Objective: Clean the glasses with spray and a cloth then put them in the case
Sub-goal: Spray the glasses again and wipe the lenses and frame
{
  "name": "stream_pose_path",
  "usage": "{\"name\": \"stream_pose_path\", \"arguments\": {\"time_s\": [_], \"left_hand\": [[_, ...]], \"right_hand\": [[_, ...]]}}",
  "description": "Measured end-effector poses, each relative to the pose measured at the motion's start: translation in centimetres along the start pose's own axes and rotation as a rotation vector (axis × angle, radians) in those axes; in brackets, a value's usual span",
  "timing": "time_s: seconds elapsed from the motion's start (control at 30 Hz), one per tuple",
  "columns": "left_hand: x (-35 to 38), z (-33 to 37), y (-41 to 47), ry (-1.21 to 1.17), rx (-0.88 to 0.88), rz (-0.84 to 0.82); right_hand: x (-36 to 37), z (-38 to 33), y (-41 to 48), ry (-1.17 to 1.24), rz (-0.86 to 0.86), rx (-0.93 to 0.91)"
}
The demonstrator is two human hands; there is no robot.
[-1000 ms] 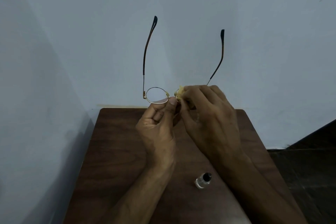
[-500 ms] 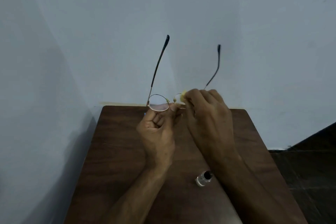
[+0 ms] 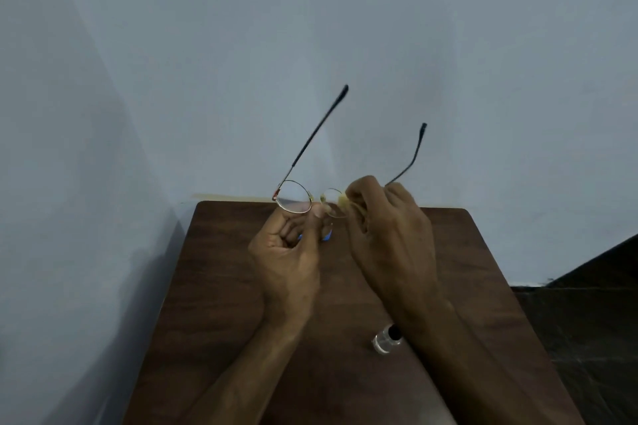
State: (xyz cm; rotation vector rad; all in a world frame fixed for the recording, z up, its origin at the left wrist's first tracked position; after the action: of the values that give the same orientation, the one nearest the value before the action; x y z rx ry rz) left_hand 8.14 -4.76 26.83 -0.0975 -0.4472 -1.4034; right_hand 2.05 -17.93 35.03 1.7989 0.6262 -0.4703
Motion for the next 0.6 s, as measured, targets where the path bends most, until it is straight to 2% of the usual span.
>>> {"name": "stream_pose_path", "arguments": {"time_s": [0.07,0.2,0.3,0.37,0.47,0.6], "left_hand": [[0.2,-0.3,-0.2,0.020,0.002,-0.016],[-0.4,-0.2,0.2,0.012,-0.005,0.040],[-0.3,0.0,0.5,0.034,0.023,0.026],[0.3,0.2,0.1,0.028,0.027,-0.009],[0.1,0.2,0.0,0.008,0.006,0.012],[0.3,0.0,0.0,0.019,0.008,-0.002]], "right_hand": [[0.0,-0.2,0.2,-0.030,0.056,-0.016],[0.6,-0.4,-1.4,0.203,-0.017,0.074],[0.2,-0.1,-0.8,0.023,0.066,0.013],[0.0,-0.2,-0.5,0.046,0.121,0.013],[0.2,-0.8,-1.3,0.142,0.077,0.021],[0.3,0.4,-0.7,0.020,0.111,0.014]]}}
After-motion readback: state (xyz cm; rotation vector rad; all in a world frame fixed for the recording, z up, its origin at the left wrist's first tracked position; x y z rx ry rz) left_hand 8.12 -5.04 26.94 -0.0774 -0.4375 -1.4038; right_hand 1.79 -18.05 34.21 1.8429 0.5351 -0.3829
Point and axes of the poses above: each hand's wrist, its own y-axis towards the middle knuckle, its own x-axis out of the palm, z = x × y, the point moved 8 cm from there along y, towards the middle knuckle, and after that the axes turned 5 degrees about z, right-handed, at the moved point
